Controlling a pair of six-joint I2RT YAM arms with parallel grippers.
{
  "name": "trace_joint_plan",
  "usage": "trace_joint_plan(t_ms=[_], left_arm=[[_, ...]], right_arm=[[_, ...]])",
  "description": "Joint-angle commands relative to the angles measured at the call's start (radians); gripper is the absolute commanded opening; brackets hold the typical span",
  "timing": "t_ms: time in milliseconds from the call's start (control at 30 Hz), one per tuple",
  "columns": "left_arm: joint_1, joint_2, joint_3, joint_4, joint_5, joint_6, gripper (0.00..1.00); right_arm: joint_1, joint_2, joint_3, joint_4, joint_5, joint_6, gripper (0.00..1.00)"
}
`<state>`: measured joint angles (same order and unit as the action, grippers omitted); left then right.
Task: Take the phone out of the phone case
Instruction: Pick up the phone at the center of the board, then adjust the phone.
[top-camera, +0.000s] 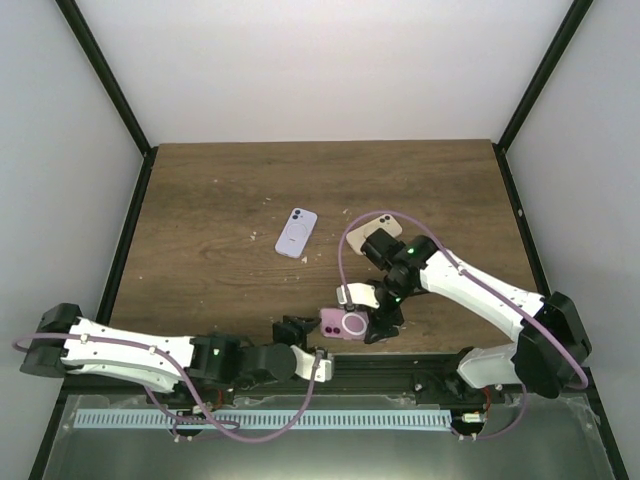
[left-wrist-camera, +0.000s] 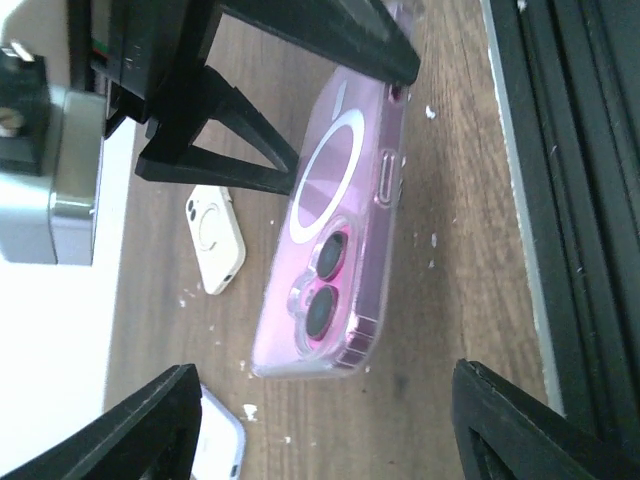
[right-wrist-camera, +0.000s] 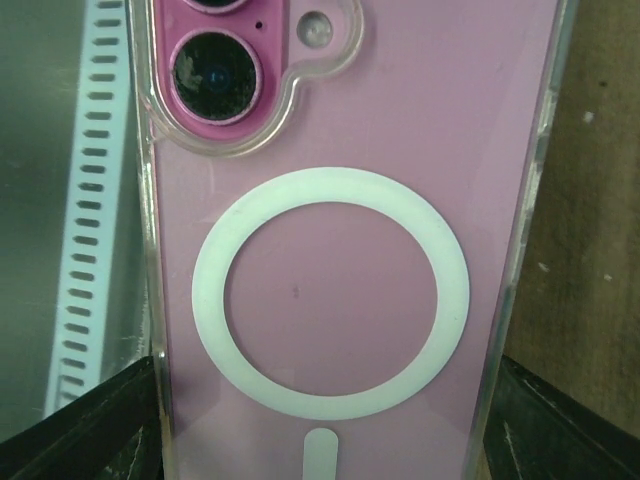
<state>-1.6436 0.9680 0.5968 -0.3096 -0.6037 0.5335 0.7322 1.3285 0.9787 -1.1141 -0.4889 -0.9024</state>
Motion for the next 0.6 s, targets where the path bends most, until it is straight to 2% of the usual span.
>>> trace_joint_plan(t_ms=[0,300,467,533,567], left_arm=[[-0.006,0.024,-0.039,0.137,-0.075,0.224,0.67],[-0.008,0.149,-0.042,0.235,-0.106,0.342,0.36],[-0.009,0.146,-0.05,0.268,-0.125,0.356,0.11],[-0.009,0.129,-0.051,0.259,-0.118,0.346,0.04],[-0.009,0.119,-0.052,0.251,-0.116,0.339,0.01]], right_arm=[[0.039,0.001,0.04,-0.028,-0.085,0.025,0.56],[0.065,0.002,0.038,-0.029,-0.131,0.043,0.56],[0.067,0.002,0.042,-0.037,-0.143,0.045,0.56],[0.067,-0.001,0.05,-0.048,-0.152,0.041,0.63],[0.067,-0.005,0.056,-0.053,-0.153,0.038,0.71]])
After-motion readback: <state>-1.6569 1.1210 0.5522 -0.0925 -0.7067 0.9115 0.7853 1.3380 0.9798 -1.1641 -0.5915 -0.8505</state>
